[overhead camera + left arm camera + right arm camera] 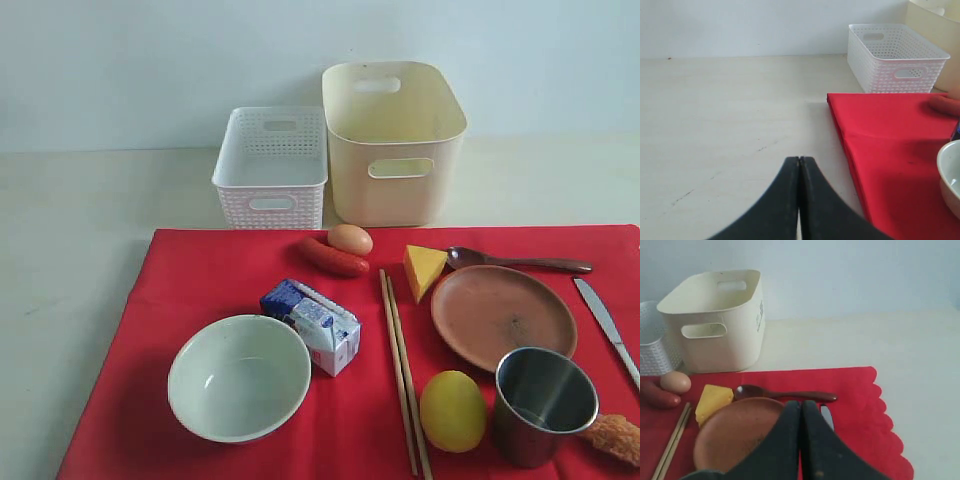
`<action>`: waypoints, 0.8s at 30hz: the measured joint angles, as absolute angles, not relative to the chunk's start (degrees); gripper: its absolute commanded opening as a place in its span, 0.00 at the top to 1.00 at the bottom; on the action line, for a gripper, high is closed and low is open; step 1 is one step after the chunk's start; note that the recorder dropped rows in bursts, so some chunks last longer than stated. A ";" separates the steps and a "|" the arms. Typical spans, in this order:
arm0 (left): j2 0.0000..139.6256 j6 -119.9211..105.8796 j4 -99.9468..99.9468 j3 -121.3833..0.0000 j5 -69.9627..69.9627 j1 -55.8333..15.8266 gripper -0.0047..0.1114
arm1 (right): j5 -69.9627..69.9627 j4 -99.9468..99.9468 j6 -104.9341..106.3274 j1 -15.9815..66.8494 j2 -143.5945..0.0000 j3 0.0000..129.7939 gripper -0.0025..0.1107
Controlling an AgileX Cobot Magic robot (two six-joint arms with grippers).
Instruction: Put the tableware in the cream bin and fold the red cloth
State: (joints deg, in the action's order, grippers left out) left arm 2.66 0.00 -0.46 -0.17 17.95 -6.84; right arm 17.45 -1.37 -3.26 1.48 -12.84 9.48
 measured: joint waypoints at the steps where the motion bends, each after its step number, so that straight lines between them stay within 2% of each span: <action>1: 2.66 0.00 -0.46 -0.17 17.95 -6.84 0.96 | 17.45 -1.37 -3.26 1.48 -14.17 10.89 0.98; 12: 2.66 0.00 -0.46 -0.17 17.95 -6.84 0.96 | 17.12 -1.37 -3.26 1.48 -28.71 26.35 0.98; 24: 2.66 0.00 -0.46 -0.17 17.95 -6.84 0.96 | 16.86 -1.59 -3.26 1.48 -29.27 27.50 0.98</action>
State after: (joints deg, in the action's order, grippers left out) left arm 2.66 0.00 -0.46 -0.17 17.95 -6.84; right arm 16.86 -1.59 -3.26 1.48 -29.27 27.50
